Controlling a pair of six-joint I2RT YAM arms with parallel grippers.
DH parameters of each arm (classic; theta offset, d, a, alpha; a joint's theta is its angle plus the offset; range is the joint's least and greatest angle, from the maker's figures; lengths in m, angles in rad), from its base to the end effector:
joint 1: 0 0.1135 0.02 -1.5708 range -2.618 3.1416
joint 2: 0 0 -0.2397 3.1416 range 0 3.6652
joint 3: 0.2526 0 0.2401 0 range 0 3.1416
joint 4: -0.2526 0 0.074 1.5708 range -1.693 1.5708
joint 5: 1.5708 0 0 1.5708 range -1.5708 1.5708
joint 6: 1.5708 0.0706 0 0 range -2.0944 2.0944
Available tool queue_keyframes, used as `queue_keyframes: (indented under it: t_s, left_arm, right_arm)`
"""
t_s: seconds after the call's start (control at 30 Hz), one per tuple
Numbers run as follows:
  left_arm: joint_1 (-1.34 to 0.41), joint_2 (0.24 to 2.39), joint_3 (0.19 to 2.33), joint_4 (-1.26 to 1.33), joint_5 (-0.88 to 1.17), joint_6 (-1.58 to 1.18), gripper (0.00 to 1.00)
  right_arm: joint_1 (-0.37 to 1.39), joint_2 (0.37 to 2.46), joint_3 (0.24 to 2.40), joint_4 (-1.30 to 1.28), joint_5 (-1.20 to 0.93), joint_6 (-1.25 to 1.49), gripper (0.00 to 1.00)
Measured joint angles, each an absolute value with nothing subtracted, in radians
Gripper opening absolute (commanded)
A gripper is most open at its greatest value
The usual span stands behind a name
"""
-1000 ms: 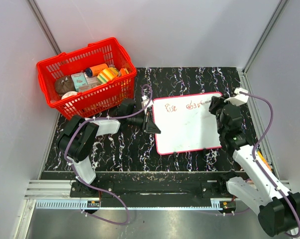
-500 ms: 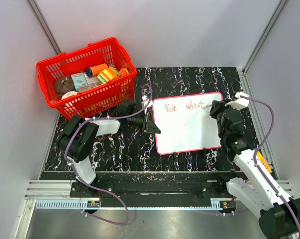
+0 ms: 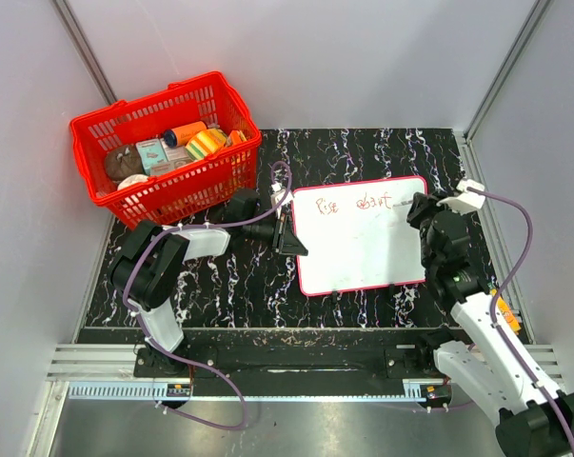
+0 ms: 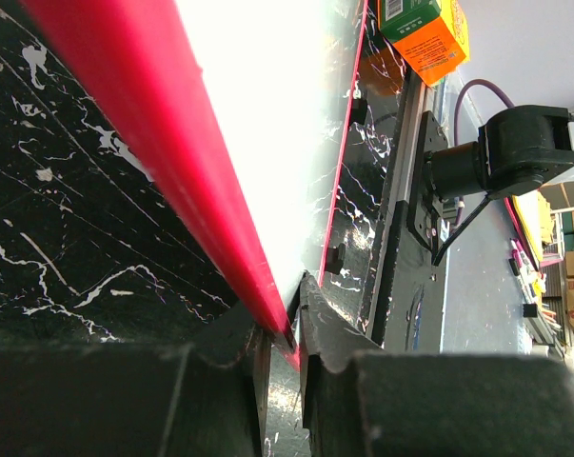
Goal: Write a sentence on the whiteboard
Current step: Write on the whiteboard with the whiteboard.
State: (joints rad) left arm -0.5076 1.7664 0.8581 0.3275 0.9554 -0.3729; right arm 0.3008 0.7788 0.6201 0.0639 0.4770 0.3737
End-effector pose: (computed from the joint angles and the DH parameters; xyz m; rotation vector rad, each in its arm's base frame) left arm 0.2803 -0.2219 0.1393 0.7524 2.1279 -1.5181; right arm 0.2241 0.0356 0.2914 0.4163 1.6031 0.1156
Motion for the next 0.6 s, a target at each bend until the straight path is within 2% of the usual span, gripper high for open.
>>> queue_keyframes:
  t_s: [0.23, 0.6]
  left_arm:
    - [-0.509, 1.766, 0.858, 0.329, 0.955, -0.373, 0.0]
    - [-0.509, 1.766, 0.858, 0.329, 0.954, -0.373, 0.0]
  right_arm:
    - [0.3, 0.709, 0.62, 0.064, 0.434, 0.371, 0.0]
    - [0.314, 0.719, 0.62, 0.062, 0.264, 0.374, 0.0]
